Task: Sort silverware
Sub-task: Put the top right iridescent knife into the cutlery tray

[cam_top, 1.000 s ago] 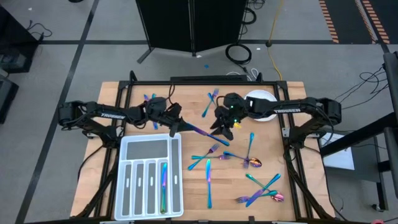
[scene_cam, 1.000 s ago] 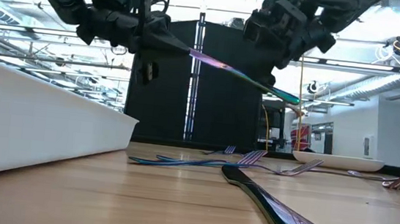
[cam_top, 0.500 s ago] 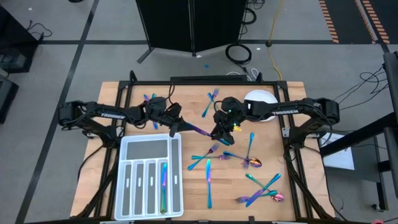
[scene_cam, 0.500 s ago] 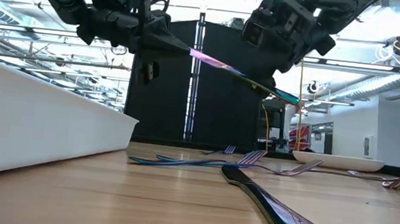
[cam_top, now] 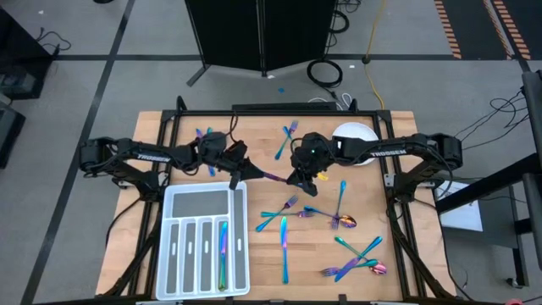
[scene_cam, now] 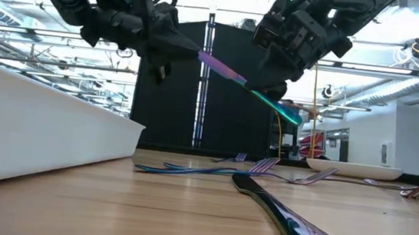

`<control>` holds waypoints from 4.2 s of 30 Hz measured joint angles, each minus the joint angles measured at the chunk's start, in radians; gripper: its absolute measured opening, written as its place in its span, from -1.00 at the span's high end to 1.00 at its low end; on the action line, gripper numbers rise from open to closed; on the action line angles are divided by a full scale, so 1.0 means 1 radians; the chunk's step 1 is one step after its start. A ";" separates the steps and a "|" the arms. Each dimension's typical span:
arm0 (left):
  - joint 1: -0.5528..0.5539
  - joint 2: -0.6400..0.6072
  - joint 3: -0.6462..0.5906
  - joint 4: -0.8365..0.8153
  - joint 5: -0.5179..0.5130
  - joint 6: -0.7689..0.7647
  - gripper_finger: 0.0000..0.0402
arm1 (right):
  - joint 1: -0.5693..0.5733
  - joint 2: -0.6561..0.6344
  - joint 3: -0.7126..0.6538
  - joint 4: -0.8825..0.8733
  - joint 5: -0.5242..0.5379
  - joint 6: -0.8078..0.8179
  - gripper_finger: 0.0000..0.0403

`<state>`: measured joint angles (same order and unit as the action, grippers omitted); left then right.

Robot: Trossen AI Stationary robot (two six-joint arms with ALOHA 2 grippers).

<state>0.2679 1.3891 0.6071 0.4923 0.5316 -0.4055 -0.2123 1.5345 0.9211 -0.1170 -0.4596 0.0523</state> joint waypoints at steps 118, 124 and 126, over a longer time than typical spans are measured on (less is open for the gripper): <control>-1.134 -0.035 0.058 -0.523 -1.155 -1.654 0.98 | 0.277 0.000 -0.005 0.105 0.350 0.107 0.31; -1.191 0.101 0.074 -0.449 -1.166 -1.741 0.98 | 0.290 -0.046 -0.056 0.127 0.385 0.143 0.31; -1.208 0.123 0.080 -0.468 -1.165 -1.782 0.98 | 0.293 -0.045 -0.056 0.136 0.385 0.145 0.31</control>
<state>-0.9401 1.5119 0.6873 0.0244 -0.6338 -2.1874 0.0811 1.4899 0.8646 0.0195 -0.0741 0.1970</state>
